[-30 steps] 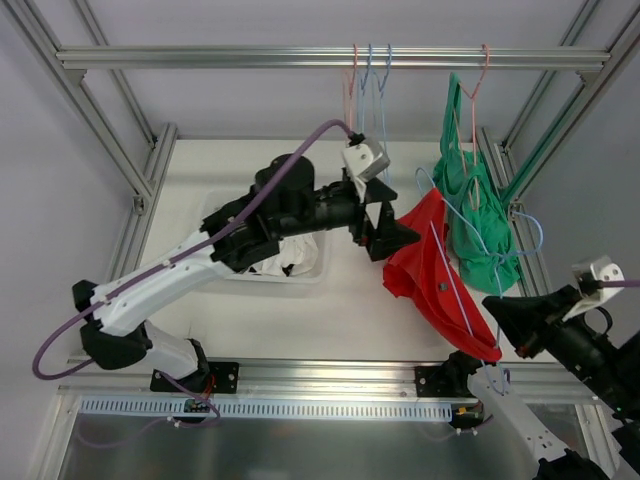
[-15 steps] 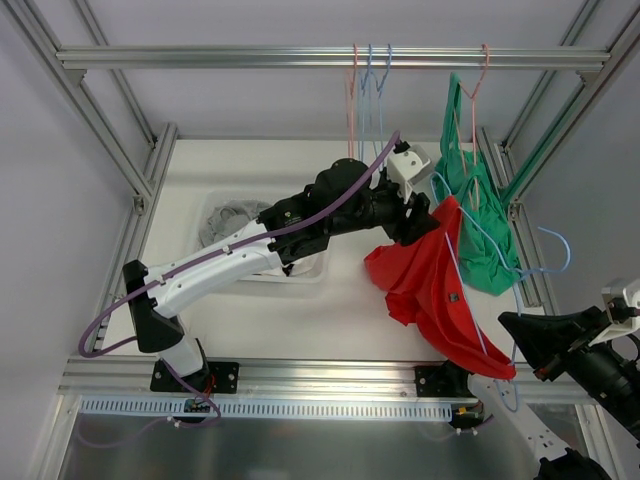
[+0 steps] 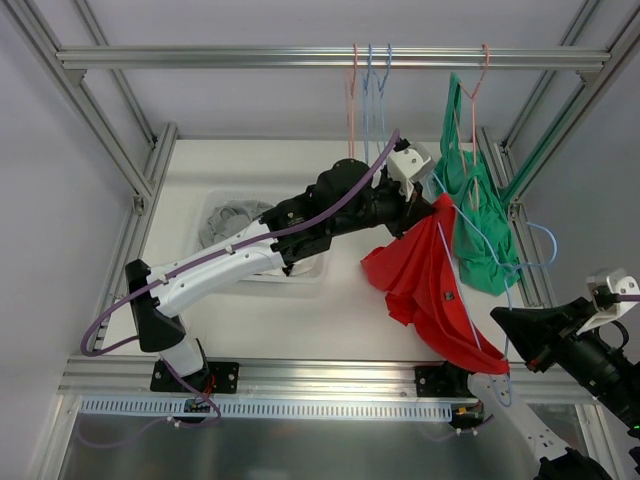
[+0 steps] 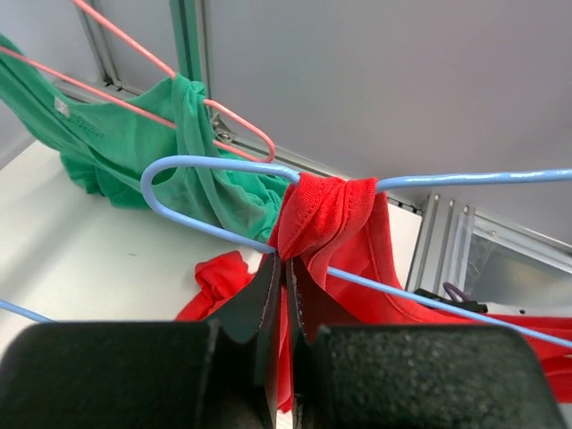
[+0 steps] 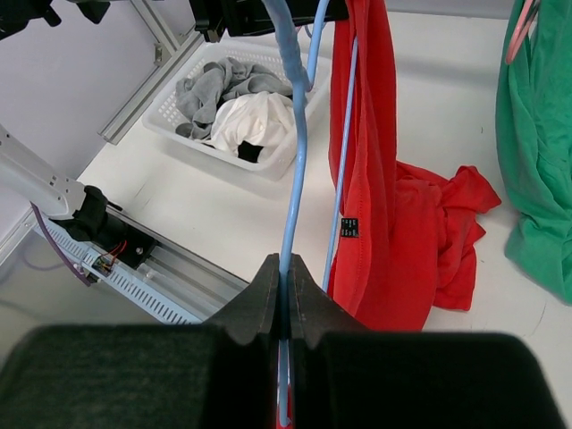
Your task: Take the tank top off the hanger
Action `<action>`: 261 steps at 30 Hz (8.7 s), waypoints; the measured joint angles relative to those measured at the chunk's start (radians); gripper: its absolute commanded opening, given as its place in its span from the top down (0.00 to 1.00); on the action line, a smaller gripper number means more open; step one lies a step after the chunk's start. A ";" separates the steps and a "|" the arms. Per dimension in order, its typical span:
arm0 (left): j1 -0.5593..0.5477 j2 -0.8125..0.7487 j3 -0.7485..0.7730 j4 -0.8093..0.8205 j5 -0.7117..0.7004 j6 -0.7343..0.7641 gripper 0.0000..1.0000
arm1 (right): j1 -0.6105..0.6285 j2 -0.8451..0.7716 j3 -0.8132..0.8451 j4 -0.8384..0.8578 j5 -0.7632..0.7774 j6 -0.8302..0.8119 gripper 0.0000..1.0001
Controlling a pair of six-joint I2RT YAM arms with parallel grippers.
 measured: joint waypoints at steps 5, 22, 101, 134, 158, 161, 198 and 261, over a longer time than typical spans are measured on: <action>-0.001 -0.034 -0.057 0.005 -0.189 -0.037 1.00 | 0.000 -0.006 -0.070 0.002 0.003 -0.024 1.00; -0.007 -0.199 -0.198 0.079 -0.293 -0.126 1.00 | 0.013 -0.274 -0.251 0.282 -0.050 -0.040 1.00; -0.223 0.075 -0.551 0.018 -0.272 -0.254 0.01 | 0.004 0.552 -0.091 0.567 0.248 -0.095 0.01; -0.221 -0.014 -0.488 -0.163 -0.635 -0.271 1.00 | 0.003 -0.120 -0.269 0.399 0.060 -0.094 0.01; 0.105 -0.511 -0.099 -0.391 -0.975 -0.081 1.00 | 0.003 -0.128 -0.210 0.455 0.044 -0.084 0.01; 0.156 -0.500 -0.048 -0.391 -0.951 -0.055 1.00 | 0.003 -0.127 -0.218 0.467 0.032 -0.079 0.00; 0.594 -0.547 -0.590 -0.273 -0.721 -0.325 1.00 | 0.003 -0.117 -0.291 0.524 -0.021 -0.056 0.00; 0.761 -0.900 -0.918 -0.251 -0.254 -0.747 0.01 | -0.250 1.092 0.344 0.380 0.350 -0.265 0.69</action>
